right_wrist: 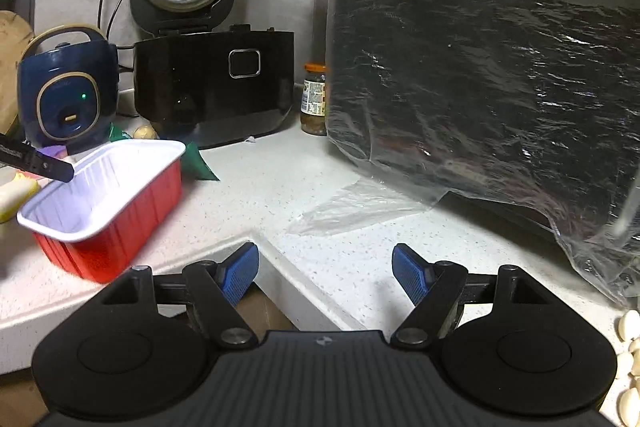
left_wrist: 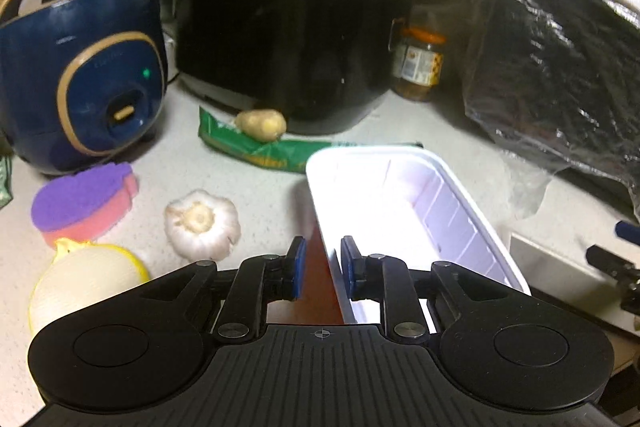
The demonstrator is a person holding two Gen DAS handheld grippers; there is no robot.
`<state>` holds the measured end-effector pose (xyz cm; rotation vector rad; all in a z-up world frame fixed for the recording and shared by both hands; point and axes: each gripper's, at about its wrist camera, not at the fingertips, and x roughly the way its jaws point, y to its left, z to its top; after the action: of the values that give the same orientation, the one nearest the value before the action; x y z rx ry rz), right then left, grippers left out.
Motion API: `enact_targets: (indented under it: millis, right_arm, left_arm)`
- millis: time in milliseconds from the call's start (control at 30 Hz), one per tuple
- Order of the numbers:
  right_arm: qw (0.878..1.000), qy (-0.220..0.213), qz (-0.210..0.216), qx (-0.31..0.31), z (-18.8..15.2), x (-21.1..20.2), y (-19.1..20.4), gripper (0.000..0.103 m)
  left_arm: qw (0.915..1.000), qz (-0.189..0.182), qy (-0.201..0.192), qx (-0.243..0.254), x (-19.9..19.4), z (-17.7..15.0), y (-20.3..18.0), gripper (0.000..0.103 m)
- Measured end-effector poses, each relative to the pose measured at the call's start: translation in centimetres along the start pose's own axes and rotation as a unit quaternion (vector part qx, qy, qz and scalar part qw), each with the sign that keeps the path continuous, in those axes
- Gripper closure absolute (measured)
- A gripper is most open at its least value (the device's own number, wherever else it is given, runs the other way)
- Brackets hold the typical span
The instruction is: Collect trash
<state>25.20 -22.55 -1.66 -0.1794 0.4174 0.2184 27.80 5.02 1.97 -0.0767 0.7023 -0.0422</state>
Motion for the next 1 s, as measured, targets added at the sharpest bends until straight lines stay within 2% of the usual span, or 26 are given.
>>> enact_targets:
  millis: [167, 400, 433, 533, 600, 633, 733, 833, 933, 1000]
  right_arm:
    - [1.0, -0.005, -0.014, -0.008, -0.6, -0.3, -0.5, 0.021]
    - [0.999, 0.01, -0.012, -0.052, -1.4, -0.3, 0.6, 0.021]
    - [0.998, 0.01, -0.01, -0.055, -1.4, -0.4, 0.7, 0.021]
    - [0.998, 0.013, -0.013, -0.055, -0.9, -0.6, 0.9, 0.02]
    - [0.998, 0.019, -0.006, -0.051, -0.2, -0.5, 1.1, 0.017]
    - [0.999, 0.022, 0.0, -0.05, 0.3, -0.5, 1.3, 0.016]
    - [0.998, 0.021, 0.029, -0.051, 2.1, 0.1, 2.2, 0.004]
    - [0.996, 0.006, 0.063, -0.057, 3.9, 0.8, 3.9, 0.003]
    - [0.991, 0.01, 0.12, -0.056, 5.9, 2.6, 6.0, 0.003]
    - [0.987, 0.023, 0.151, -0.041, 7.2, 4.6, 7.5, 0.003]
  left_arm:
    - [0.9998, 0.007, 0.014, 0.01, 1.2, -0.6, -0.5, 0.081]
    - [0.9986, -0.028, 0.043, 0.013, 2.7, -2.0, -0.8, 0.085]
    - [0.9986, -0.032, 0.043, 0.006, 2.4, -2.3, -0.5, 0.087]
    - [0.9961, -0.04, 0.05, -0.061, 0.8, -3.4, 1.4, 0.088]
    - [0.995, -0.036, 0.049, -0.079, -0.8, -4.2, 2.7, 0.09]
    - [0.9952, -0.029, 0.043, -0.083, -1.8, -4.7, 3.4, 0.09]
    - [0.9951, -0.015, 0.015, -0.096, -5.4, -6.3, 5.5, 0.092]
    - [0.9922, 0.011, -0.02, -0.123, -9.2, -8.0, 7.7, 0.092]
    - [0.9849, 0.054, -0.065, -0.151, -12.2, -10.1, 9.5, 0.091]
    - [0.9777, 0.067, -0.083, -0.181, -13.4, -11.6, 10.5, 0.091]
